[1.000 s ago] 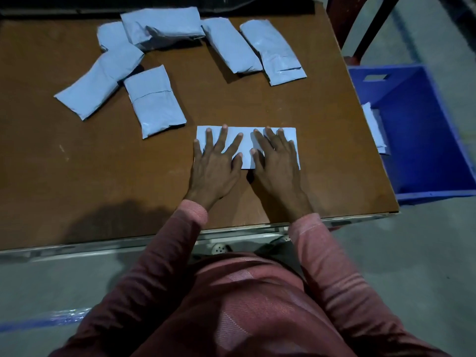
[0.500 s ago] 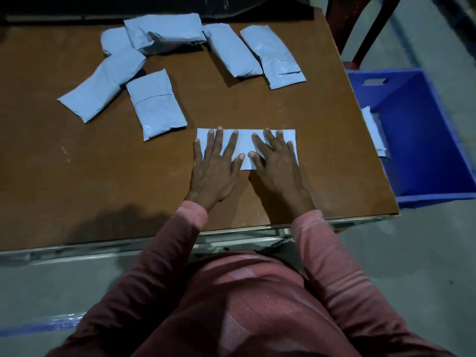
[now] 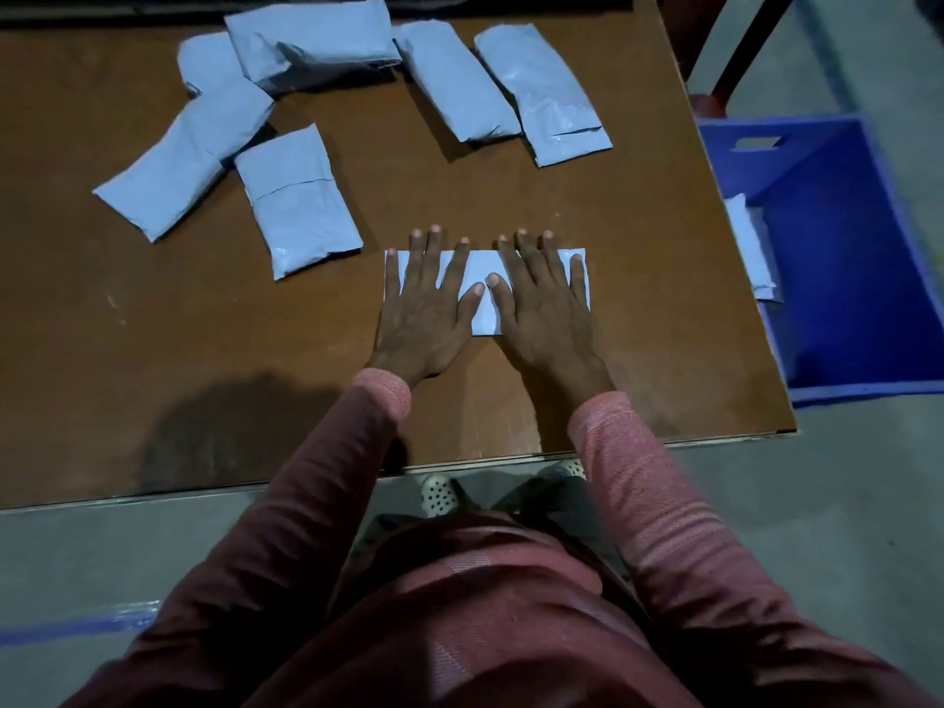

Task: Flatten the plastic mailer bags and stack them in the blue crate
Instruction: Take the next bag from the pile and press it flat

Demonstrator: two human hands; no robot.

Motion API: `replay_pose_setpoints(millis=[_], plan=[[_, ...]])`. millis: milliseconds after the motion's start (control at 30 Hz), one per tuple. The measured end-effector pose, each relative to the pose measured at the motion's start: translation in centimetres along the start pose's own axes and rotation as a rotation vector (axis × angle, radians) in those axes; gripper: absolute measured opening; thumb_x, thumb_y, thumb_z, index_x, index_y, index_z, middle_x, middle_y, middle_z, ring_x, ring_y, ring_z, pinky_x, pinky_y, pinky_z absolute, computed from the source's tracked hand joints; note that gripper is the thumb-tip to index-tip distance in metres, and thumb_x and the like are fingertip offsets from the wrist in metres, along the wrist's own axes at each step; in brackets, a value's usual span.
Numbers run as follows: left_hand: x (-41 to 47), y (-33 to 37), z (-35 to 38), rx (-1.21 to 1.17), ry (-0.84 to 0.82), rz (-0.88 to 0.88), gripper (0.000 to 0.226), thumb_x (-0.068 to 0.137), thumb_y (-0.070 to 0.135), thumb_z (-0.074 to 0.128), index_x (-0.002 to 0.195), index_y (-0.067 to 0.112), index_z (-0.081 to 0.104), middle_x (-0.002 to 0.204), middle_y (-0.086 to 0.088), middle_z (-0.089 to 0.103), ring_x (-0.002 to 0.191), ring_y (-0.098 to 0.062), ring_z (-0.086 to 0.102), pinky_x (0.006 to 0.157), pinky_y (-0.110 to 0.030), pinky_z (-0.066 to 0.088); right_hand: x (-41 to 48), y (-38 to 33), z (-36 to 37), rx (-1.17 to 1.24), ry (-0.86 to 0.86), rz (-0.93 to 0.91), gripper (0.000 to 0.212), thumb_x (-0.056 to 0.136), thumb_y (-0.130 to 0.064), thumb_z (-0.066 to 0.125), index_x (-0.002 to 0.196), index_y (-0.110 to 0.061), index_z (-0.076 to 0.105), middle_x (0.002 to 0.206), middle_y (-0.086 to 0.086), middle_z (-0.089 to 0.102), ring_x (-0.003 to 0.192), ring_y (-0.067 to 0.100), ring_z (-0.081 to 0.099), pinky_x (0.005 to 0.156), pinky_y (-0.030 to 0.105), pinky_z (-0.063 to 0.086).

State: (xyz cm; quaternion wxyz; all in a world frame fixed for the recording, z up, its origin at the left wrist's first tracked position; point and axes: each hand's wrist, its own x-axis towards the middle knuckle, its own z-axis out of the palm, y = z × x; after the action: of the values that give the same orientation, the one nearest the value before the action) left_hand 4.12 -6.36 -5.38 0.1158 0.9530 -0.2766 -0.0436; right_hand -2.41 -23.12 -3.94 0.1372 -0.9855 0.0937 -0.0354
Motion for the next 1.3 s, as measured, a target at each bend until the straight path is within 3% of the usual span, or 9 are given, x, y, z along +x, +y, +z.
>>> replay_pose_setpoints(millis=[233,333,467,667,800,967,1100,1233,1300], plan=[[0.2,0.0,-1.4,-0.060,-0.113,-0.014,0.066,0.109,0.058,0.011,0.166,0.028,0.001,0.173,-0.005,-0.015,0.159,-0.024,-0.019,0.127,-0.056,-0.010,0.6,0.0,-1.3,0.039,-0.138,0.004,0.059,0.110,-0.051,0.022,0.163,-0.026,0.020,0.172,0.000,0.009,0.159,0.023,-0.001,0.126,0.056,-0.002],[-0.1,-0.7,-3.6,-0.172,-0.110,-0.016,0.064,0.111,0.055,0.018,0.167,0.025,0.011,0.175,-0.002,-0.003,0.160,-0.020,-0.010,0.130,-0.049,-0.006,1.4,0.6,-4.0,-0.029,-0.210,-0.053,0.062,0.108,-0.055,0.028,0.163,-0.027,0.021,0.172,-0.001,0.006,0.159,0.023,-0.003,0.125,0.057,-0.004],[-3.0,-1.1,-4.8,-0.177,-0.009,0.063,0.061,0.113,0.048,0.024,0.165,0.018,0.021,0.174,-0.005,0.011,0.161,-0.023,0.002,0.131,-0.042,0.002,-0.6,0.7,-5.8,-0.029,-0.213,-0.038,0.060,0.108,-0.054,0.031,0.162,-0.028,0.024,0.172,-0.002,0.011,0.159,0.022,0.005,0.126,0.051,0.003],[-3.4,-0.7,-2.9,-0.082,-0.126,0.017,0.063,0.111,0.049,0.018,0.167,0.021,0.006,0.174,-0.008,0.000,0.161,-0.027,-0.005,0.130,-0.049,0.002,-2.0,-0.3,-3.2,0.082,-0.132,-0.005,0.058,0.109,-0.052,0.029,0.160,-0.025,0.031,0.169,0.001,0.022,0.158,0.023,0.012,0.127,0.050,0.016],[-2.8,-0.7,-2.7,-0.035,-0.123,-0.001,0.061,0.111,0.047,0.017,0.167,0.022,0.009,0.174,-0.010,0.004,0.161,-0.029,-0.001,0.130,-0.049,0.003,-1.9,-0.3,-2.3,0.087,-0.025,0.020,0.055,0.107,-0.052,0.037,0.155,-0.025,0.044,0.164,0.000,0.036,0.154,0.024,0.025,0.122,0.050,0.028],[-3.5,-0.6,-3.5,-0.020,-0.134,0.015,0.060,0.112,0.044,0.016,0.167,0.024,0.007,0.174,-0.011,0.002,0.161,-0.029,-0.001,0.131,-0.046,0.007,-2.7,-0.4,-2.2,0.092,-0.026,0.019,0.055,0.108,-0.051,0.039,0.156,-0.025,0.040,0.167,0.000,0.029,0.157,0.023,0.017,0.125,0.049,0.023],[-6.7,-0.3,-2.2,-0.048,0.044,0.100,0.057,0.113,0.042,0.020,0.164,0.017,0.026,0.171,-0.013,0.019,0.160,-0.031,0.014,0.129,-0.046,0.018,-6.8,-1.1,-1.6,0.070,0.251,0.026,0.043,0.106,-0.040,0.048,0.136,-0.014,0.064,0.150,0.008,0.055,0.141,0.028,0.047,0.111,0.040,0.039],[-7.6,-0.2,-1.3,-0.051,-0.012,0.123,0.061,0.111,0.044,0.017,0.158,0.013,0.041,0.168,-0.014,0.029,0.157,-0.032,0.024,0.125,-0.048,0.027,-7.8,-0.7,-0.6,0.069,0.259,0.038,0.033,0.105,-0.035,0.053,0.122,-0.016,0.075,0.135,0.005,0.068,0.128,0.026,0.060,0.099,0.038,0.049],[-6.9,-0.2,-2.5,-0.036,0.044,0.159,0.052,0.111,0.040,0.029,0.149,0.014,0.055,0.157,-0.015,0.048,0.147,-0.032,0.043,0.120,-0.048,0.035,-6.6,0.2,-1.5,0.039,0.257,-0.017,0.028,0.102,-0.033,0.057,0.108,-0.016,0.079,0.116,0.005,0.076,0.105,0.030,0.069,0.082,0.036,0.053]])
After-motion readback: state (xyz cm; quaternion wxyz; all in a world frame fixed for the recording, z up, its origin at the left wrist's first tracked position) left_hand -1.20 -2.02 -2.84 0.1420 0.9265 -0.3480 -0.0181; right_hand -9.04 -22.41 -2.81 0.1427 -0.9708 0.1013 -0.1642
